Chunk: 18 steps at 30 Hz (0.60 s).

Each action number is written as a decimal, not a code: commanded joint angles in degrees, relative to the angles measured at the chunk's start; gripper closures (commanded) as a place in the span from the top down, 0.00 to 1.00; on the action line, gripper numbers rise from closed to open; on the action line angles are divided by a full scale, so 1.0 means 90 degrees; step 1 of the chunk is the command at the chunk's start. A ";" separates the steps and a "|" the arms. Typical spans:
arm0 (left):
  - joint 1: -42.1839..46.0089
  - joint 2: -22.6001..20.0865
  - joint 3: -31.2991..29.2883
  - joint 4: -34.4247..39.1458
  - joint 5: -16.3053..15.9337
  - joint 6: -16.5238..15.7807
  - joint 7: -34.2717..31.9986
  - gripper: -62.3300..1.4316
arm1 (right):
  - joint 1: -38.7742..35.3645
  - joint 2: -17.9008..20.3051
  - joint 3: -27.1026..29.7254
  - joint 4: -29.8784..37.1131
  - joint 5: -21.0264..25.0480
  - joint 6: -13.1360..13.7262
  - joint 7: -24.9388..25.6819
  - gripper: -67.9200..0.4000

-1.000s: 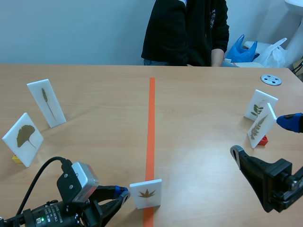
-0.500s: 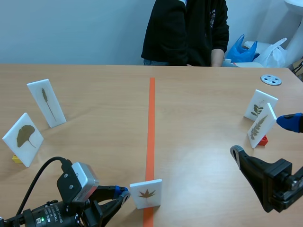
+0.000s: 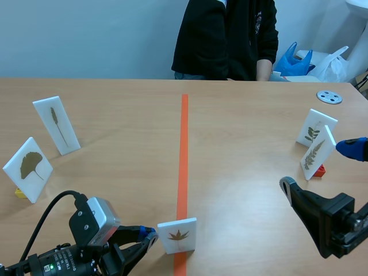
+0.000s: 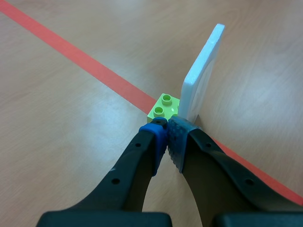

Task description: Sort the leaf by its shape. The table is split by an orange tape line. A compound leaf with several leaflets goes to the left side, a simple leaf with one blade goes to the right side. Return to the home posture when a red brick is placed on the table.

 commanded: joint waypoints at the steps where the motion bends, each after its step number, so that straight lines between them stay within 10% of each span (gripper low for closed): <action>1: -0.0017 0.0012 0.0024 0.0112 -0.0087 -0.0034 -0.0092 0.09 | 0.0073 -0.0005 0.0012 0.0053 0.0066 -0.0027 0.0112 0.98; 18: 0.0080 -0.0107 -0.0044 0.0143 -0.0136 -0.0036 -0.0121 0.09 | 0.0073 -0.0005 0.0012 0.0053 0.0068 -0.0027 0.0114 0.98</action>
